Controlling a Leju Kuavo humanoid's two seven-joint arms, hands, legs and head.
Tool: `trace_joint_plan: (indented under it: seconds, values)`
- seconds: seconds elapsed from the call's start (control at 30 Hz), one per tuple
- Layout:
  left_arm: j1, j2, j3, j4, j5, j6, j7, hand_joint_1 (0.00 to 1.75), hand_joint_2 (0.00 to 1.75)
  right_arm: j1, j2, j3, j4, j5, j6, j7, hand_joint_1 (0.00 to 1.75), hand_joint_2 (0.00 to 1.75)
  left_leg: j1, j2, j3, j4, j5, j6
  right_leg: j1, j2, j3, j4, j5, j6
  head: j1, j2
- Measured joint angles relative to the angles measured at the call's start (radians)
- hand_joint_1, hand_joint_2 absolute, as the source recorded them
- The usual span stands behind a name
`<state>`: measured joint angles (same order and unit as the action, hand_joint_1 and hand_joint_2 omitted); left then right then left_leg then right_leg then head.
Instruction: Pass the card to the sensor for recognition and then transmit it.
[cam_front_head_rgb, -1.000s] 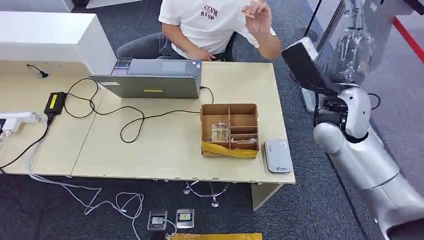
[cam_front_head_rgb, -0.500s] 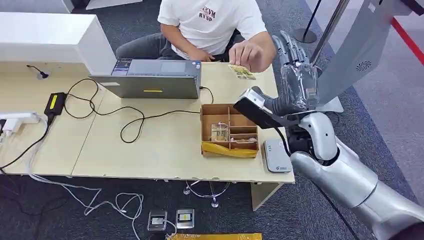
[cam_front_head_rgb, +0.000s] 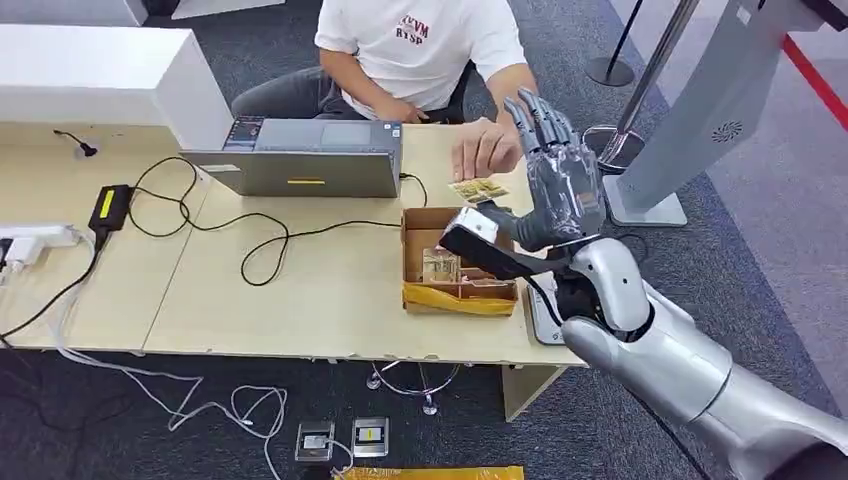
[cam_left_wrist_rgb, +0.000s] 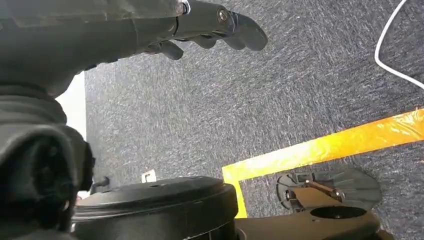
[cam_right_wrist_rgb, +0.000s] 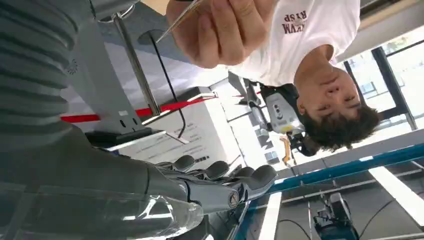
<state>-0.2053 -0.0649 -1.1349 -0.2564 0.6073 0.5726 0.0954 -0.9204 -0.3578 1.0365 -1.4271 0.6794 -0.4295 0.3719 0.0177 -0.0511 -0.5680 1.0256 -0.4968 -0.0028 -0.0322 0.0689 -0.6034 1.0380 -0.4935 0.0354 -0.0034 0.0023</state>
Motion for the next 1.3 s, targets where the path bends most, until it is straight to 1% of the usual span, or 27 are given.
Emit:
trace_joint_plan:
  seconds: [0.03, 0.07, 0.33, 0.43, 0.63, 0.8, 0.97, 1.2, 1.3]
  values:
    - [0.0, 0.0, 0.0, 0.0, -0.001, -0.004, 0.001, 0.0, 0.0, 0.0, 0.004, 0.001, 0.004, -0.002, 0.002, -0.004, 1.68, 1.75, 0.0, 0.0, 0.0, 0.0, 0.0, 0.0, 0.0, 0.0, 0.0, 0.0, 0.0, 0.0, 0.0, 0.0]
    - [-0.001, 0.0, 0.0, 0.0, -0.004, -0.007, 0.002, 0.0, 0.0, -0.001, 0.007, 0.005, 0.009, -0.005, 0.007, -0.006, 1.75, 1.75, 0.0, 0.0, 0.0, 0.0, 0.0, 0.0, 0.0, 0.0, 0.0, 0.0, 0.0, 0.0, 0.0, 0.0]
    - [-0.012, 0.0, -0.001, 0.0, -0.022, -0.021, 0.018, 0.0, 0.0, -0.027, 0.059, 0.033, 0.092, -0.007, 0.06, -0.024, 1.75, 1.75, 0.0, 0.0, 0.0, 0.0, 0.0, 0.0, 0.0, 0.0, 0.0, 0.0, 0.0, 0.0, 0.0, 0.0]
    - [-0.015, 0.0, -0.002, 0.0, -0.025, -0.024, 0.019, 0.0, 0.0, -0.037, 0.079, 0.041, 0.135, -0.004, 0.068, -0.026, 1.75, 1.75, 0.0, 0.0, 0.0, 0.0, 0.0, 0.0, 0.0, 0.0, 0.0, 0.0, 0.0, 0.0, 0.0, 0.0]
    - [-0.019, -0.001, -0.002, 0.0, -0.032, -0.032, 0.024, 0.0, 0.0, -0.048, 0.11, 0.042, 0.207, -0.002, 0.062, -0.026, 1.75, 1.75, 0.0, 0.0, 0.0, 0.0, 0.0, 0.0, 0.0, 0.0, 0.0, 0.0, 0.0, 0.0, 0.0, 0.0]
    - [-0.02, -0.001, -0.002, 0.0, -0.035, -0.038, 0.032, 0.0, 0.0, -0.053, 0.116, 0.042, 0.245, -0.002, 0.066, -0.024, 1.75, 1.75, 0.0, 0.0, 0.0, 0.0, 0.0, 0.0, 0.0, 0.0, 0.0, 0.0, 0.0, 0.0, 0.0, 0.0]
    - [-0.021, -0.001, -0.002, 0.0, -0.038, -0.037, 0.032, 0.0, 0.0, -0.053, 0.119, 0.042, 0.26, -0.009, 0.091, -0.018, 1.75, 1.75, 0.0, 0.0, 0.0, 0.0, 0.0, 0.0, 0.0, 0.0, 0.0, 0.0, 0.0, 0.0, 0.0, 0.0]
    - [-0.02, -0.001, -0.002, 0.0, -0.038, -0.031, 0.032, 0.0, 0.0, -0.053, 0.12, 0.042, 0.273, -0.029, 0.093, -0.016, 1.75, 1.75, 0.0, 0.0, 0.0, 0.0, 0.0, 0.0, 0.0, 0.0, 0.0, 0.0, 0.0, 0.0, 0.0, 0.0]
    - [-0.019, -0.001, -0.002, 0.0, -0.039, -0.028, 0.032, 0.0, 0.0, -0.051, 0.117, 0.041, 0.278, -0.037, 0.092, -0.005, 1.75, 1.75, 0.0, 0.0, 0.0, 0.0, 0.0, 0.0, 0.0, 0.0, 0.0, 0.0, 0.0, 0.0, 0.0, 0.0]
